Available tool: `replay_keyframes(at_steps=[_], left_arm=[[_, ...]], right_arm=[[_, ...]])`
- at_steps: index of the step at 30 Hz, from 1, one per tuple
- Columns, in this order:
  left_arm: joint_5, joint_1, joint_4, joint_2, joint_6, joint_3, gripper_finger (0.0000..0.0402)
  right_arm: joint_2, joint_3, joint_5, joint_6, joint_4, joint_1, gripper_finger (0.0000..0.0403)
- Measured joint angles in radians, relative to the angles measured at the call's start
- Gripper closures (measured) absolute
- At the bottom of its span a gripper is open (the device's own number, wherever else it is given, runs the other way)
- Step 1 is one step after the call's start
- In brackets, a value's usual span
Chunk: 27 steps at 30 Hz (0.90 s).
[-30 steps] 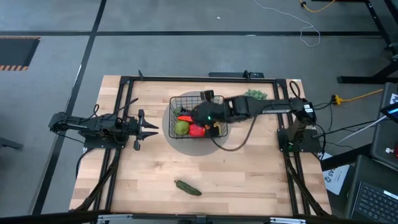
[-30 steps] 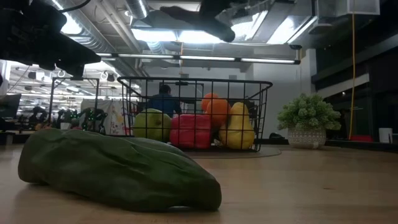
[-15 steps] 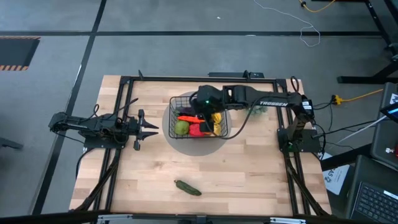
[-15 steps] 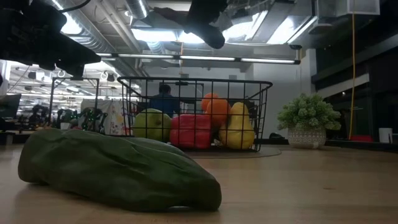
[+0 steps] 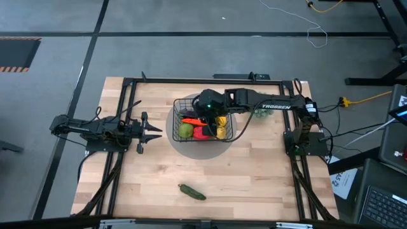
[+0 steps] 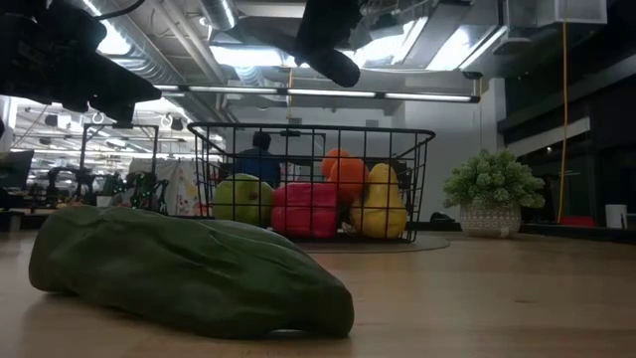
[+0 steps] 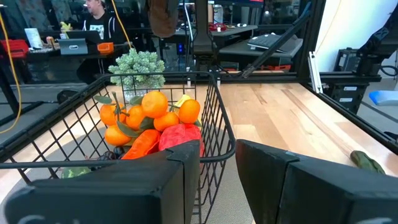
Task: Build produce basket
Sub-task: Put the purple eggplant into the black wire basket
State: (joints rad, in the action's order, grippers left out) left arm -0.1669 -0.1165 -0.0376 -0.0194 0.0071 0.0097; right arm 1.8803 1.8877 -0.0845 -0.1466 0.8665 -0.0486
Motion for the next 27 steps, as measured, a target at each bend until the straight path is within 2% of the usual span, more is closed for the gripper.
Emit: replay_keyframes(at_steps=[10,16,22,27], left_arm=[[0.0,0.0,0.0,0.0,0.0,0.0,0.0308],[0.0,0.0,0.0,0.0,0.0,0.0,0.0308],[0.0,0.0,0.0,0.0,0.0,0.0,0.0308],[0.0,0.0,0.0,0.0,0.0,0.0,0.0308]], right_arm=[[0.001,0.0,0.0,-0.016,0.0,0.0,0.0295],[0.001,0.0,-0.007,-0.145,0.0,-0.001,0.0289],[0.001,0.0,-0.151,-0.177,0.005,-0.002,0.0287],[0.001,0.0,-0.158,-0.177,0.014,-0.002,0.027]])
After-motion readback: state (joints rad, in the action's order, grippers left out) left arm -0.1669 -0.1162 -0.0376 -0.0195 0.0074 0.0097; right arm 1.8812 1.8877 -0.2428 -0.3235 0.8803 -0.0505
